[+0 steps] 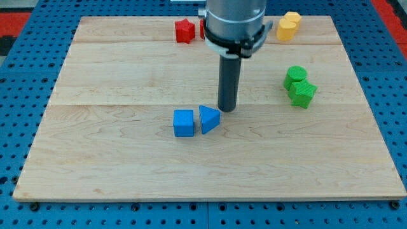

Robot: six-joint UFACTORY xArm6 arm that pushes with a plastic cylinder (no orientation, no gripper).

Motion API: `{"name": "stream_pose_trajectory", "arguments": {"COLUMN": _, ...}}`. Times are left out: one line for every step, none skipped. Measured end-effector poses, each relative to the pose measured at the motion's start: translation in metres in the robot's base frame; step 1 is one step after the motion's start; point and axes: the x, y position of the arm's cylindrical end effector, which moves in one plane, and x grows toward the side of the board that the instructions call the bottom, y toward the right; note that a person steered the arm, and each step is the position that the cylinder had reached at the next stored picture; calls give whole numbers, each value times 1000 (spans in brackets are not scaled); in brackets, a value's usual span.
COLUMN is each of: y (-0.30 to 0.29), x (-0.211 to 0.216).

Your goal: Slightly move the blue triangle to the bottom right side of the blue cube

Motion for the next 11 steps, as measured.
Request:
{"name": "stream_pose_trajectory", "arguments": {"y": 0, "x": 3}}
{"name": "stream_pose_trajectory", "arguments": {"y": 0, "x": 3}}
{"name": "stream_pose_trajectory", "arguments": {"y": -3, "x": 4}}
{"name": "stream_pose_trajectory", "arguments": {"y": -4, "x": 8}}
{"name": "stream_pose_trajectory", "arguments": {"y": -8, "x": 16}}
{"name": "stream_pose_trajectory", "arguments": {"y": -14, "x": 21}}
{"name": "stream_pose_trajectory", "arguments": {"y": -17, "x": 21}}
{"name": "stream_pose_trajectory", "arguments": {"y": -24, "x": 21}}
{"name": "stream_pose_trajectory", "arguments": {"y": -33, "x": 21}}
{"name": "stream_pose_trajectory", "arguments": {"y": -35, "x": 23}}
{"name": "stream_pose_trajectory", "arguments": {"y": -42, "x": 23}}
